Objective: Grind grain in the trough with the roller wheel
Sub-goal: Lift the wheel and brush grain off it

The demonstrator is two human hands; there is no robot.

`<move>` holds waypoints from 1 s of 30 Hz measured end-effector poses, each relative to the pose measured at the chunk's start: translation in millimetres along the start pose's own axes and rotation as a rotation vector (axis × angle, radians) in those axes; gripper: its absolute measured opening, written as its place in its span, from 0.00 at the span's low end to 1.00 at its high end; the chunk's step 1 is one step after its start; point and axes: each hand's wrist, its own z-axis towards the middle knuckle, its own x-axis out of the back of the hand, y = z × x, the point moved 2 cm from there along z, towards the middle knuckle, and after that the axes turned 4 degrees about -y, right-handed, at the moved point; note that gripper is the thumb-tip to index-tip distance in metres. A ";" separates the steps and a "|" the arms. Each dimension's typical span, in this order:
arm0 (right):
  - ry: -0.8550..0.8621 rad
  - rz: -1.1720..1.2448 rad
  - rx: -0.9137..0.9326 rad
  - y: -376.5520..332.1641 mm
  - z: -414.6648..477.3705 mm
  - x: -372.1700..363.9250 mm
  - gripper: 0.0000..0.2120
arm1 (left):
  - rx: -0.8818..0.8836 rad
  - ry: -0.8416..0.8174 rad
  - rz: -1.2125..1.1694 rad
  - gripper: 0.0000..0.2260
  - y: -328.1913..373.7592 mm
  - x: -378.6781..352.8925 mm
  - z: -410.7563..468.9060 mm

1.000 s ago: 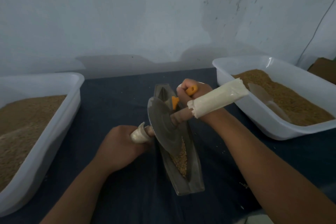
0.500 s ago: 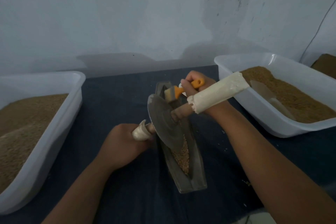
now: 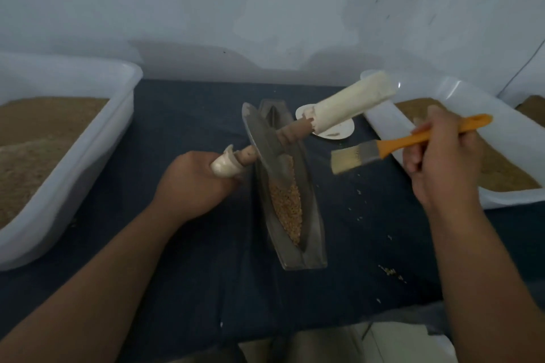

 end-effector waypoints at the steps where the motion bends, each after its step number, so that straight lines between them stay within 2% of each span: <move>1: -0.038 0.033 -0.025 -5.1 -4.4 0.0 0.17 | 0.011 0.017 0.028 0.12 -0.9 -0.2 0.3; 4: -0.266 -0.040 -0.031 -13.4 -17.9 -14.9 0.17 | 0.034 0.052 0.089 0.15 -1.3 -4.2 0.9; 8: -0.633 -0.369 0.072 -19.5 -36.4 -52.2 0.16 | 0.052 0.090 0.156 0.16 -0.4 -10.6 -0.1; 11: -0.640 -0.640 0.284 -20.3 -36.7 -71.3 0.17 | 0.058 0.104 0.178 0.14 -0.7 -12.4 0.7; 13: -0.608 -0.691 0.368 -22.9 -32.5 -78.4 0.17 | 0.071 0.108 0.189 0.13 -1.1 -12.8 1.5; 15: -0.617 -0.632 0.349 -29.5 -24.7 -78.2 0.16 | 0.067 0.109 0.216 0.14 -0.2 -13.4 2.3; 17: -0.715 -0.560 0.269 -36.0 -18.1 -76.4 0.15 | 0.051 0.111 0.246 0.14 0.3 -14.1 3.8; 20: -0.877 -0.672 0.230 -28.3 -20.7 -85.1 0.16 | 0.038 0.123 0.285 0.14 -0.2 -14.8 5.1; 22: -0.822 -0.760 0.303 -24.0 -22.6 -91.8 0.16 | 0.032 0.136 0.312 0.14 -0.5 -15.8 5.6; 25: -0.758 -0.694 0.314 -30.7 -17.3 -89.7 0.17 | 0.026 0.139 0.324 0.14 -1.2 -16.6 6.8; 28: -0.859 -0.619 0.220 -33.1 -16.9 -87.7 0.16 | 0.027 0.141 0.334 0.12 -1.8 -15.9 7.7; 30: -0.871 -0.712 0.254 -25.8 -23.7 -93.0 0.16 | 0.033 0.140 0.333 0.11 -2.8 -16.0 8.2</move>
